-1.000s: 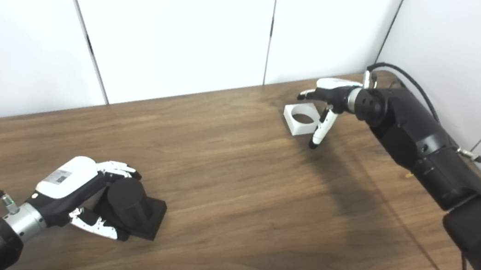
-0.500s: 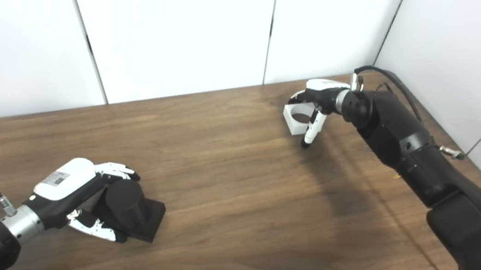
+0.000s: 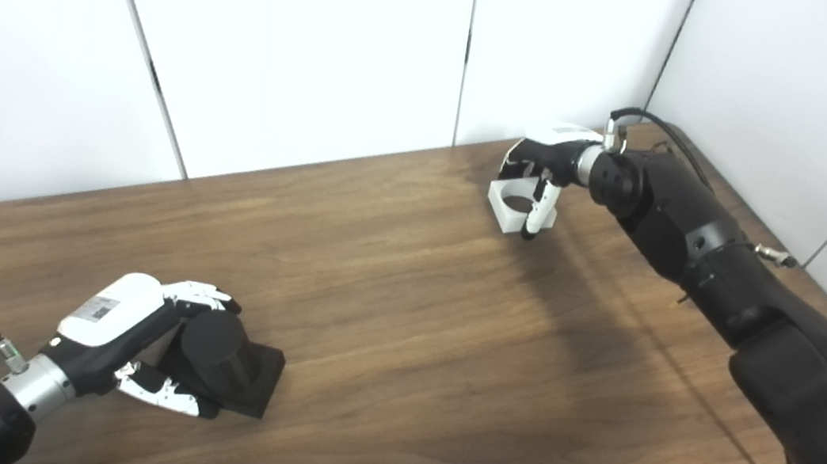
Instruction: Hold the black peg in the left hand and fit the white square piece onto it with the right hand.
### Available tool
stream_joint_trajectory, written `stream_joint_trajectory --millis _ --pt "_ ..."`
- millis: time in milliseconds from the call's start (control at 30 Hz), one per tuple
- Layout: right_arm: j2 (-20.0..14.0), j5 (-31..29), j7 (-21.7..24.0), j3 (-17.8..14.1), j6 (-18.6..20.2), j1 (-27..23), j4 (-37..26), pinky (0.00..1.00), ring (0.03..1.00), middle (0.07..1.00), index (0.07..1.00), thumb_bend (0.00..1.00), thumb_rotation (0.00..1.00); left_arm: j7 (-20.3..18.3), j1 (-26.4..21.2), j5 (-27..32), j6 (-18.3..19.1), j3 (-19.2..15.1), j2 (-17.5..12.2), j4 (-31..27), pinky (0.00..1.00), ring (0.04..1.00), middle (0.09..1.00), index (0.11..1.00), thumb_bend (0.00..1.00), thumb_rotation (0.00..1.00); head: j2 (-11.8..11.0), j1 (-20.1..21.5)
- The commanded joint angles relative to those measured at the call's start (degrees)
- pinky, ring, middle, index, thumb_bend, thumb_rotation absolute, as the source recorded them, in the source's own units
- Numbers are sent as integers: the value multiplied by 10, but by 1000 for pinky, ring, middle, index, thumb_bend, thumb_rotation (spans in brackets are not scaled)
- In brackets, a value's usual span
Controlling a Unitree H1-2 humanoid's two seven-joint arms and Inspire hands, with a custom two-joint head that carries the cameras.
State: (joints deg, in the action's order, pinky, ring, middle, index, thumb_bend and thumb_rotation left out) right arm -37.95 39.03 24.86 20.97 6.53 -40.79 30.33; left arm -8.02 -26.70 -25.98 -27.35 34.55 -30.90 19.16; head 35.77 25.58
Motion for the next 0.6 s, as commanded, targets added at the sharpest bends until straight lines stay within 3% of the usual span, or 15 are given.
stream_joint_trajectory --millis 0,33,133,200,267,567 --pt "-7 -9 -4 -2 -21 -8 3 514 611 672 641 691 5 -59 28 -29 6 18 -8 11 719 841 794 490 523 55 1 0" --pt "-7 -13 -9 -5 -27 -6 5 503 597 660 554 586 75 -58 27 -28 6 19 -9 13 719 841 795 490 523 55 1 0" --pt "-9 -20 -28 -11 -43 -1 12 495 560 613 499 521 114 -58 27 -29 5 19 -8 14 717 840 795 490 523 55 2 0" --pt "-10 -23 -38 -12 -51 2 14 483 540 524 494 525 29 -59 27 -30 6 18 -8 12 717 840 795 490 523 55 3 1" --pt "-12 -26 -47 -15 -56 7 12 480 521 498 491 526 6 -59 27 -29 5 18 -8 12 715 839 795 490 523 55 3 1" --pt "-11 -23 -84 -26 -58 24 7 443 494 508 474 526 0 -64 28 -25 5 12 -6 13 719 841 793 490 523 55 7 -2"
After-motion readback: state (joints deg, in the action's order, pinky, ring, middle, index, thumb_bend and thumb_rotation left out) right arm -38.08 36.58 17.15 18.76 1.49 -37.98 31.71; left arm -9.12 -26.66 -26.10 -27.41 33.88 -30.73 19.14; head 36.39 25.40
